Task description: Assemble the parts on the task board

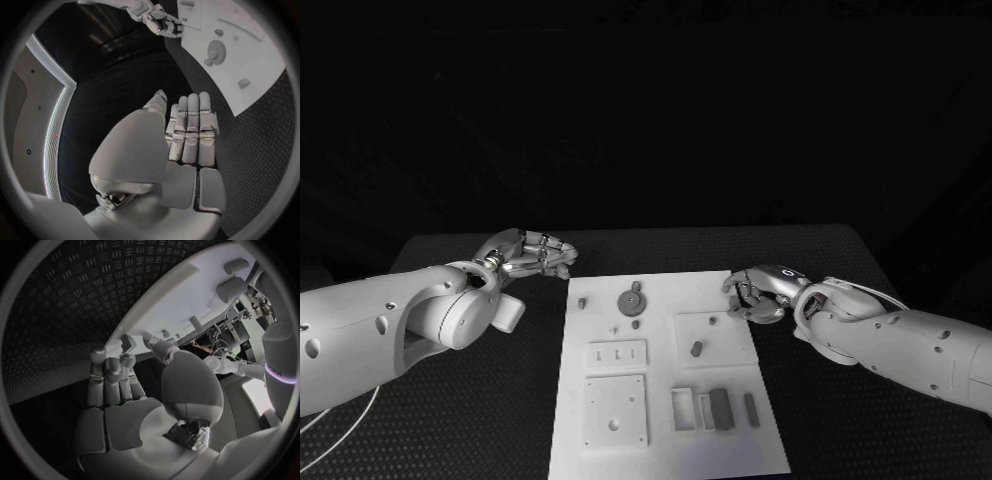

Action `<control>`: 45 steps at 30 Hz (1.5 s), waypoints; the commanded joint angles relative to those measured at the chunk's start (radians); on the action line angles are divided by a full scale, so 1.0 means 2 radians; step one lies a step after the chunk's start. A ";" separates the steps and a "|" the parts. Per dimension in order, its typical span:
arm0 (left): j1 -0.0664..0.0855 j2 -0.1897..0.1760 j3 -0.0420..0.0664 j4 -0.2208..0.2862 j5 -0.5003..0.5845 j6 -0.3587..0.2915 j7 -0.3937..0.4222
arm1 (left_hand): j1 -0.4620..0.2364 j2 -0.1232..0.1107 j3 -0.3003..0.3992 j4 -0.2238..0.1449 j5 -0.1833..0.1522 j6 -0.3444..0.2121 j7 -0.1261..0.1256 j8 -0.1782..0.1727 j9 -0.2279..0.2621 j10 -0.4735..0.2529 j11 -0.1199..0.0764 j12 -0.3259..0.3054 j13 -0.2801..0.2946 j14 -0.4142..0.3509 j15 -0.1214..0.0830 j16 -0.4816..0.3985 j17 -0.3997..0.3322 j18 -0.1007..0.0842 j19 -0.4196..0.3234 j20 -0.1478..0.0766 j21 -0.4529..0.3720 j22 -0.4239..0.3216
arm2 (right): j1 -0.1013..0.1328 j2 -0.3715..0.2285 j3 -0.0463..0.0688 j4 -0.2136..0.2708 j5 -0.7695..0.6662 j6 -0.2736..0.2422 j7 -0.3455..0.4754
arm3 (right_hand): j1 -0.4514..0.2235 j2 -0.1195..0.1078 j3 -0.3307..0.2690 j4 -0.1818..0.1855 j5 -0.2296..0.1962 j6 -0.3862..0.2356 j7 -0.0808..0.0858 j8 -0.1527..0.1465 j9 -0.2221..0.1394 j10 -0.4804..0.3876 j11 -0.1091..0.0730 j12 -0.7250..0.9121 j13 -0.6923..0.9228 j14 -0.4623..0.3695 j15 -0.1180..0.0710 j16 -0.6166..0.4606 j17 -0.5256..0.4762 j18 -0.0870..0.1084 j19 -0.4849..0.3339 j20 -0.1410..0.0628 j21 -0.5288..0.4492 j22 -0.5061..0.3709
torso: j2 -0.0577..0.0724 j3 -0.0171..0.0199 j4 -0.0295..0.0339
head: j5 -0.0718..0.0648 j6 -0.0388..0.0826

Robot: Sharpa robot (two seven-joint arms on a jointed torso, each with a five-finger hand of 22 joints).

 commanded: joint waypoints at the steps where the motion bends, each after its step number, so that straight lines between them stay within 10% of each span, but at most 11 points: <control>1: 0.000 0.001 0.000 0.001 -0.002 0.005 0.002 | 0.003 0.000 -0.003 0.001 0.002 -0.002 0.003 -0.003 0.000 0.000 0.002 -0.002 0.001 0.004 0.001 -0.003 0.001 0.006 0.002 0.000 -0.003 0.001 | -0.003 0.000 -0.001 -0.003 -0.009 -0.003 -0.005 | -0.001 0.004 0.001 0.003 0.000 0.050 0.012 0.002 0.001 -0.019 0.006 0.003 -0.001 0.000 -0.003 0.003 0.000 0.015 0.003 -0.001 0.004 0.009 | 0.000 -0.0008 -0.0003 | 0.000 -0.001; 19: 0.000 0.000 0.000 0.000 -0.002 0.007 0.001 | 0.001 0.000 -0.003 0.001 0.002 -0.003 0.003 -0.003 0.000 0.000 0.003 -0.003 0.001 0.004 0.001 -0.004 0.001 0.006 0.002 0.000 -0.003 0.001 | -0.003 -0.005 -0.001 -0.006 -0.001 -0.001 -0.003 | -0.001 0.011 0.000 0.004 0.000 0.061 0.007 0.007 0.002 -0.015 0.001 0.004 -0.004 0.004 -0.007 0.004 -0.001 0.015 0.006 -0.004 0.005 0.008 | 0.000 -0.0005 -0.0007 | -0.003 -0.004; 35: 0.000 -0.001 0.000 0.001 -0.001 0.008 0.000 | 0.000 0.001 -0.003 0.001 0.002 -0.004 0.003 -0.004 0.000 -0.001 0.003 -0.003 0.001 0.004 0.001 -0.005 0.002 0.006 0.002 0.000 -0.004 0.001 | -0.003 -0.005 -0.001 -0.008 0.028 0.002 0.009 | 0.018 0.066 0.001 -0.043 0.000 0.074 0.002 0.011 0.004 -0.011 -0.003 0.005 -0.007 0.006 -0.012 0.006 -0.002 0.015 0.007 -0.006 0.007 0.009 | -0.001 -0.0011 -0.0003 | -0.003 -0.004; 45: 0.000 -0.001 0.000 0.001 -0.001 0.008 0.000 | 0.000 0.001 -0.003 0.001 0.002 -0.004 0.003 -0.004 0.000 -0.001 0.003 -0.003 0.001 0.004 0.001 -0.005 0.002 0.006 0.002 0.000 -0.004 0.001 | -0.003 -0.004 -0.001 -0.010 0.028 0.001 0.009 | 0.013 0.066 -0.001 -0.049 0.000 0.078 0.001 0.013 0.005 -0.010 -0.005 0.005 -0.008 0.006 -0.013 0.007 -0.002 0.015 0.008 -0.005 0.008 0.009 | -0.001 -0.0009 -0.0003 | -0.003 -0.006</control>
